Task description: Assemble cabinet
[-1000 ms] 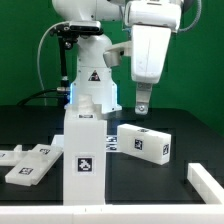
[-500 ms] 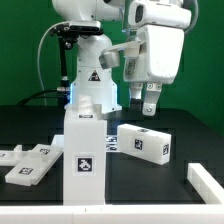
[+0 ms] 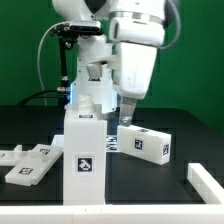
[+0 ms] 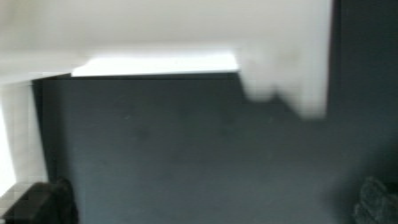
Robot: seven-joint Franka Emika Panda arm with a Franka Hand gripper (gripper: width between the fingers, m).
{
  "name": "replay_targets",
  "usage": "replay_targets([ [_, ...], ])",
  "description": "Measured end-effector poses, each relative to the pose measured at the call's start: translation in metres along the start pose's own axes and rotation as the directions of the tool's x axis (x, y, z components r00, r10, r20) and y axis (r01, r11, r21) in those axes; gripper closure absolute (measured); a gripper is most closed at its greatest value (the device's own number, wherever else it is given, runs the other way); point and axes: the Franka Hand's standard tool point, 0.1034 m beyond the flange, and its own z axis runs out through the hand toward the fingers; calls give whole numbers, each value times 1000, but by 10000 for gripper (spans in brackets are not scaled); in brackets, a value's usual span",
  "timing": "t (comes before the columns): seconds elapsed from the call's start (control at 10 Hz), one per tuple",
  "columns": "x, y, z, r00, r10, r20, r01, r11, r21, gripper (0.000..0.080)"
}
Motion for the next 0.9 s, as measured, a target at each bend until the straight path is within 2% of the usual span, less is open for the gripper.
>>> replay_targets([
  [0.2,10,-8,1,998,18,65,-20,1000,24,3],
  [0.3,13,-9,6,995,-6,95,5,1000,19,3],
  [0.4,10,-13,11,989,-16,147,12,1000,26,3],
  [0.6,0,-15,10,974,-41,224,36,999,28,3],
  [0.7,-5,-19,11,960,-50,276,41,998,40,3],
  [0.9,1,-27,11,932,-41,359,17,998,68,3],
])
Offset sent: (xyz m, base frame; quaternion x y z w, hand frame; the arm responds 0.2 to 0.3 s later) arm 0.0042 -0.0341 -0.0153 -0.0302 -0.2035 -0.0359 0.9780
